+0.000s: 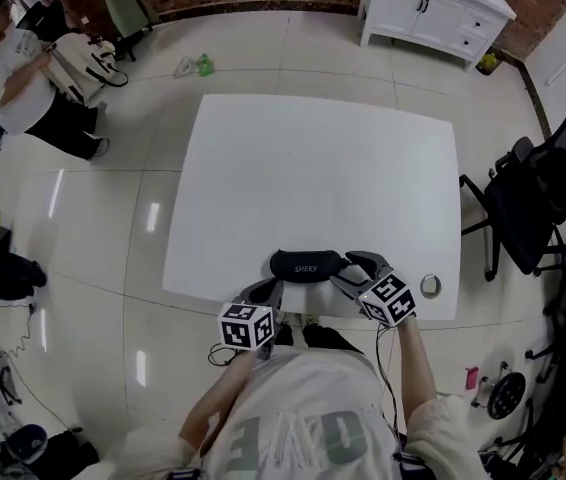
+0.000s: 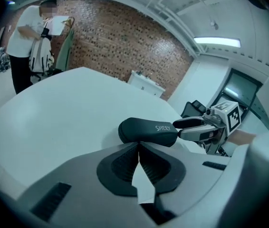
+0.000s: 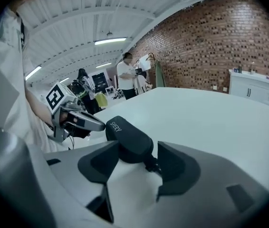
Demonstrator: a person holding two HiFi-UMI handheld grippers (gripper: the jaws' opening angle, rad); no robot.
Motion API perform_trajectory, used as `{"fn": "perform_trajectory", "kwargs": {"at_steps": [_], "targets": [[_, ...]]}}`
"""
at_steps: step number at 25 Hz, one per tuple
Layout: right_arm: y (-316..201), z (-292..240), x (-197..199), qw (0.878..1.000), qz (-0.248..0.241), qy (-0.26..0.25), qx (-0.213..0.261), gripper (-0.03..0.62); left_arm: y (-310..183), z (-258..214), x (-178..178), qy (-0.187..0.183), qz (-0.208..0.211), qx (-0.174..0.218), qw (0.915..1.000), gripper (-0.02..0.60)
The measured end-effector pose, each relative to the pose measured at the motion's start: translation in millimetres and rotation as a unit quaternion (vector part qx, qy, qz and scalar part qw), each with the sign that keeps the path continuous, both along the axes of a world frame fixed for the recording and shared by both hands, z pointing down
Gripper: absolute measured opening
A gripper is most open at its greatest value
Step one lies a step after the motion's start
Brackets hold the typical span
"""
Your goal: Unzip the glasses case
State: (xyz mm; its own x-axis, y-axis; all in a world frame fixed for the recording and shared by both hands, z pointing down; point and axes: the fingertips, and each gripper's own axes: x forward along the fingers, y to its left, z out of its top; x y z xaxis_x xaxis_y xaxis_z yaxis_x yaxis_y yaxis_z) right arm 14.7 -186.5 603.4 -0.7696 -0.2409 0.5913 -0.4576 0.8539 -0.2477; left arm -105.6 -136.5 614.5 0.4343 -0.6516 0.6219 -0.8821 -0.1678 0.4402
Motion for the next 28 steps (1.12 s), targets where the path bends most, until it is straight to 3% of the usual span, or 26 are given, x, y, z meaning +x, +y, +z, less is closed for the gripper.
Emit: {"fn": "perform_trajectory", "kwargs": {"at_steps": [5,9,11,13,17,18,19,21,25,28], "targets": [[-2,3,-2,1.0,0.023,-0.007,-0.012,0.225,-16,-1,-2,-0.003,0.007,0.012,0.9999,0.005],[7,-1,8,0.999,0.047,0.004,-0.009,0.225,-34,-21,-18,-0.029,-0.009,0.063,0.9975,0.005],[17,2,11,0.998,0.063,0.006,-0.017,0.225,-53,-31,-27,-0.048,0.014,0.099,0.9938,0.005],[28,8,11,0.996,0.082,0.001,-0.035,0.225,-73,-31,-25,-0.06,0.071,0.12,0.9884,0.005],[45,19,5,0.992,0.114,0.003,-0.057,0.222,-92,-21,-17,-0.031,0.152,0.109,0.9819,0.005],[43,20,6,0.991,0.128,0.006,-0.045,0.147,-94,-18,-17,-0.032,0.16,0.105,0.9811,0.005],[40,19,6,0.989,0.145,0.008,-0.031,-0.001,-95,-16,-17,-0.036,0.167,0.102,0.9801,0.005],[35,19,5,0.986,0.164,0.003,-0.027,-0.002,-98,-14,-15,-0.04,0.178,0.098,0.9783,0.005],[35,23,-6,0.986,0.157,-0.001,-0.051,-0.002,-106,-10,-11,-0.042,0.186,0.092,0.9772,0.005],[20,25,-1,0.984,0.177,0.01,-0.034,-0.002,-104,-3,-3,-0.015,0.206,0.056,0.9768,0.005]]}}
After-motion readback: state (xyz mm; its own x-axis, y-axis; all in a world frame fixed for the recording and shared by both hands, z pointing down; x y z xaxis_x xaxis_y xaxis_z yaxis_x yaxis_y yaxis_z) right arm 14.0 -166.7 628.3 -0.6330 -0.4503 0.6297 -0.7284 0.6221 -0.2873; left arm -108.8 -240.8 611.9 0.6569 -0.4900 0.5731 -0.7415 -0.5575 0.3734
